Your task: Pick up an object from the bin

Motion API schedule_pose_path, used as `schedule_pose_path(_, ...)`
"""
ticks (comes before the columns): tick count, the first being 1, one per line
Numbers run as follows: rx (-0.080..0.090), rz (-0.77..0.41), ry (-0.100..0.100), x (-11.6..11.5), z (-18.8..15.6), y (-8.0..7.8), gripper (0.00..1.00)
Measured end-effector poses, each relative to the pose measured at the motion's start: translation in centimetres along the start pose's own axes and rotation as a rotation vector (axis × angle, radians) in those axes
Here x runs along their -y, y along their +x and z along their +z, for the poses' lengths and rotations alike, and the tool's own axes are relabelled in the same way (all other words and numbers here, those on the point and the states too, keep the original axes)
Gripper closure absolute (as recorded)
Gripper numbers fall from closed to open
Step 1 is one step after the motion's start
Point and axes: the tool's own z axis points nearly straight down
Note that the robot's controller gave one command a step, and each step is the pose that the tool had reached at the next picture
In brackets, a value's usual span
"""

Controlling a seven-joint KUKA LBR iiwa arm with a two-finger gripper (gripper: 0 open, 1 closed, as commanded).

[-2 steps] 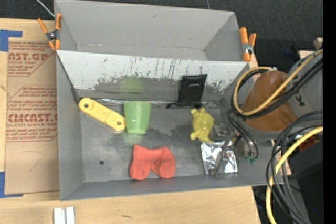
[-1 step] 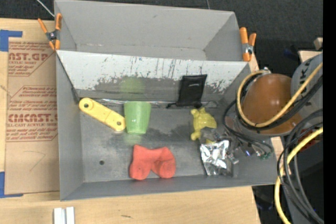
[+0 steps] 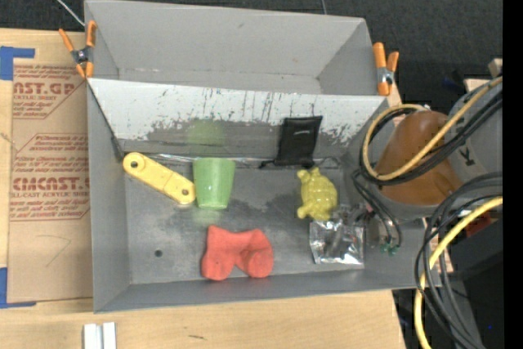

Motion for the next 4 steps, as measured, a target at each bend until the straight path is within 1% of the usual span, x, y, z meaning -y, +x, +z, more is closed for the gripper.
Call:
schedule_pose_path(1,0.000,0.000,0.000,0.0,0.0,0.0,1.00)
schedule_pose_path(2,-0.005,-0.001,0.000,0.0,-0.4,0.1,1.00)
schedule_pose_path(3,-0.011,-0.001,-0.001,0.0,-2.4,0.3,1.00)
schedule_pose_path(4,-0.004,-0.001,-0.001,0.0,-4.5,0.1,1.00)
